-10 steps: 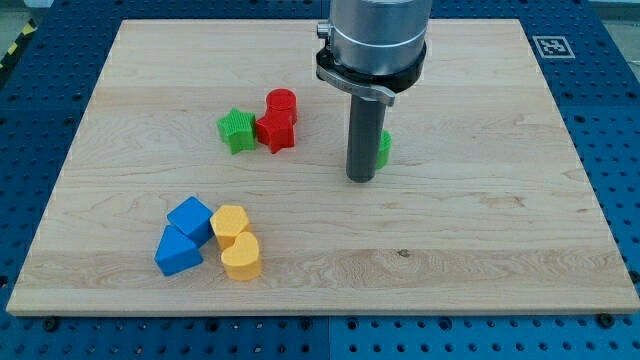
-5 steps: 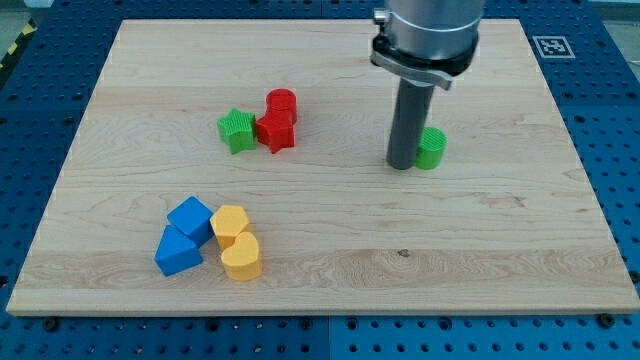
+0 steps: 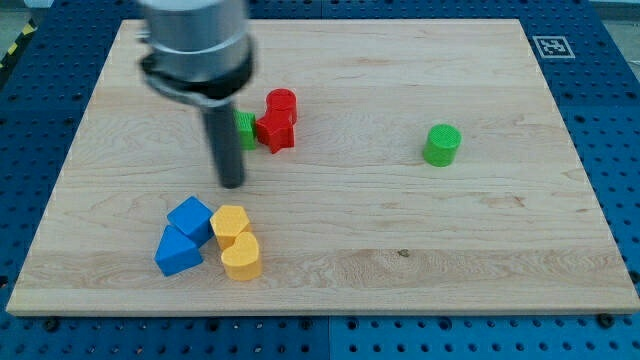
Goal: Place the green blocks diagonal to each other
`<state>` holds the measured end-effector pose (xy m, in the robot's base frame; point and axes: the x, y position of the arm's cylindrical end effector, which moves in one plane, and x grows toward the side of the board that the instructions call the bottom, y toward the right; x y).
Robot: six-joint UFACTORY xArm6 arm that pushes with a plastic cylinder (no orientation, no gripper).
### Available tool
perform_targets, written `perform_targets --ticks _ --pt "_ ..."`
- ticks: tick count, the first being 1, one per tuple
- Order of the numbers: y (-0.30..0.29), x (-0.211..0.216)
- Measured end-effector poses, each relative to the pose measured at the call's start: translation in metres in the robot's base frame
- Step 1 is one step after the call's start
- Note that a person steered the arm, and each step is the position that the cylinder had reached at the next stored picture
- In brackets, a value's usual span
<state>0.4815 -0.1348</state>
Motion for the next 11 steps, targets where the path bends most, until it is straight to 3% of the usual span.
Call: perform_targets --ticks 1,2,3,6,8,11 --pt "-0.051 -0.029" --pt "-0.044 -0.087" --pt "-0.007 -0.1" --pt "0.033 -0.05" --pt "0.037 0.005" --pt "0.024 -0.003"
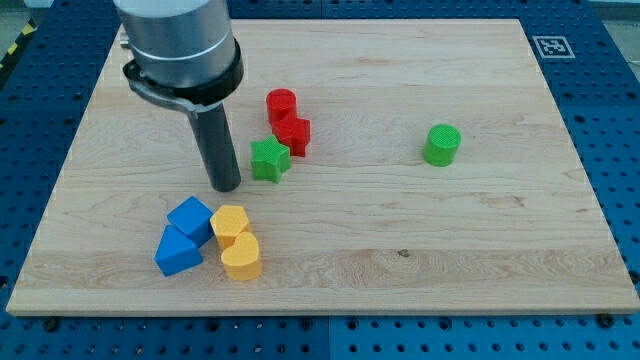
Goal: Place the green blocks diagonal to each other
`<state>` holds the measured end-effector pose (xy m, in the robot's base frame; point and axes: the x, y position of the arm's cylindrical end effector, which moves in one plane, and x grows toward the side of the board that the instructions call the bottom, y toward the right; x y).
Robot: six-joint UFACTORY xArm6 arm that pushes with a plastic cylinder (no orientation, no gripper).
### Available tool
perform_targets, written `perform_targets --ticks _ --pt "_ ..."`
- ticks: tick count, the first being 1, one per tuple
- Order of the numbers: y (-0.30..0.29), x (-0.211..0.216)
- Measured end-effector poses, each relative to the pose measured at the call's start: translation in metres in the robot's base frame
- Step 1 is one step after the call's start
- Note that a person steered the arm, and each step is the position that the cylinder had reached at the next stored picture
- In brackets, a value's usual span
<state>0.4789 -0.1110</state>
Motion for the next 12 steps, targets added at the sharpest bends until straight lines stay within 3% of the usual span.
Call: perform_targets --ticks 6,10,12 --pt "0.141 -0.011" --pt "0.183 -0.015" --pt "0.171 -0.058"
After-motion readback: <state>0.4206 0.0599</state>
